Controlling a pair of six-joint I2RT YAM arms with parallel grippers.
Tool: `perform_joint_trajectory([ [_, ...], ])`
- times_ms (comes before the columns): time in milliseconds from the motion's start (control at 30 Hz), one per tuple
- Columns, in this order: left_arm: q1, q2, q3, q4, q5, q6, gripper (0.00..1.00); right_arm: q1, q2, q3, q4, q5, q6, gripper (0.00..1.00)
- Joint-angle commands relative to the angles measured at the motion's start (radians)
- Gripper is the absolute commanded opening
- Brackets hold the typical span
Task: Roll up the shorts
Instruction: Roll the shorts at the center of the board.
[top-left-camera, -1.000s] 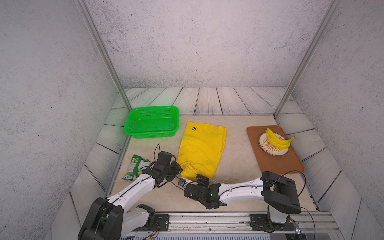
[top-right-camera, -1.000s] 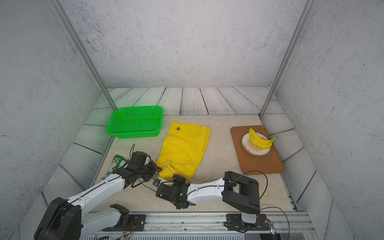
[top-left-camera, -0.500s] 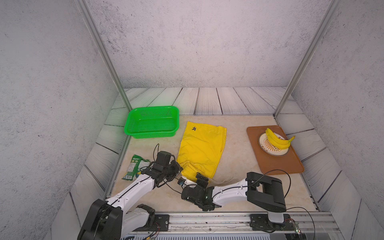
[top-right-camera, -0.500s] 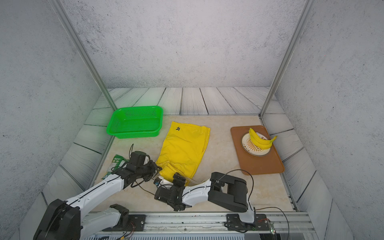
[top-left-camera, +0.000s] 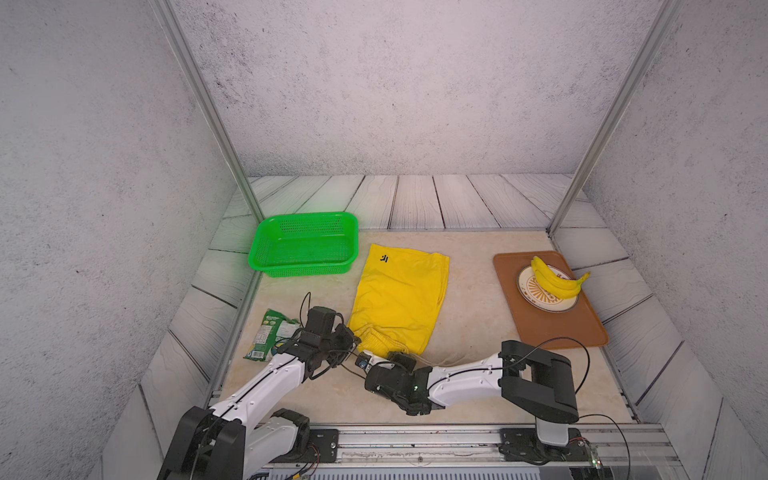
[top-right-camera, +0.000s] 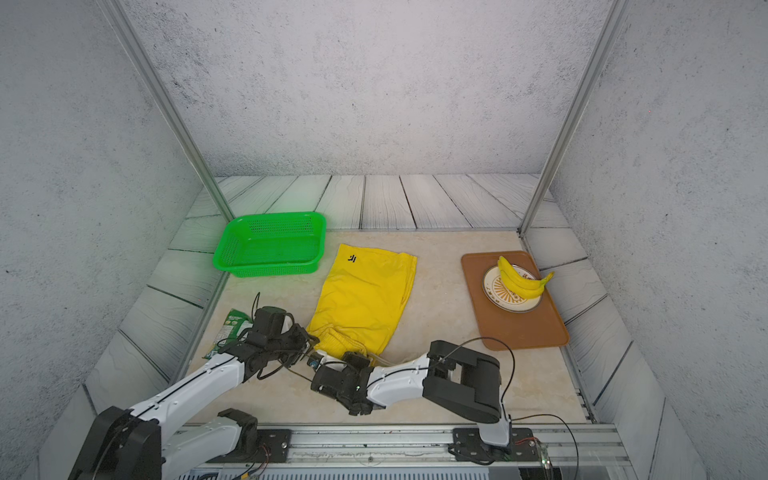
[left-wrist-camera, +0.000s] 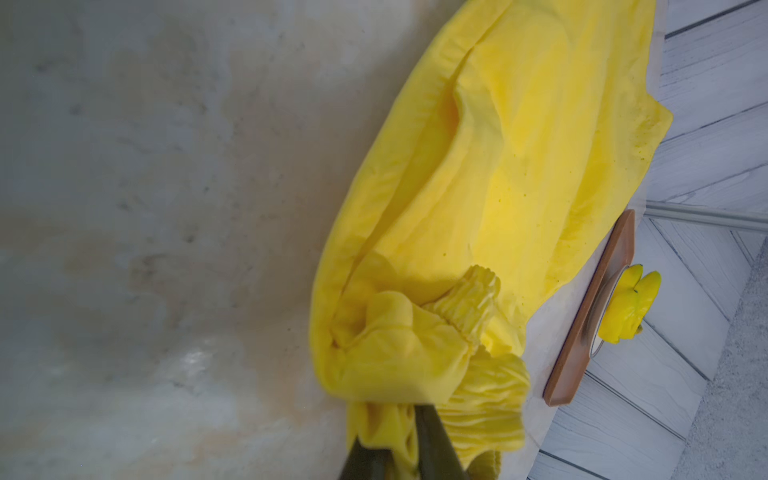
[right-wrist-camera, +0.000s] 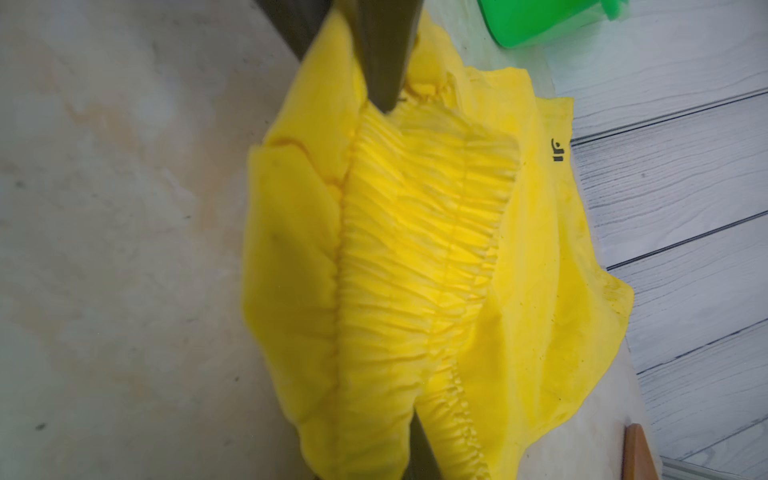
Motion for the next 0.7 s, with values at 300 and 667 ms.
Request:
perform_joint_trajectory([
  [300, 0.041, 0.006, 0.008, -0.089, -0.120, 0.083, 0.65, -0.092, -0.060, 0.110, -0.303, -0.481, -0.014, 0.00],
  [667, 0.049, -0.136, 0.041, -0.201, -0.205, 0.129, 0.73, -0.307, -0.038, 0.188, -0.366, -1.085, 0.051, 0.00],
])
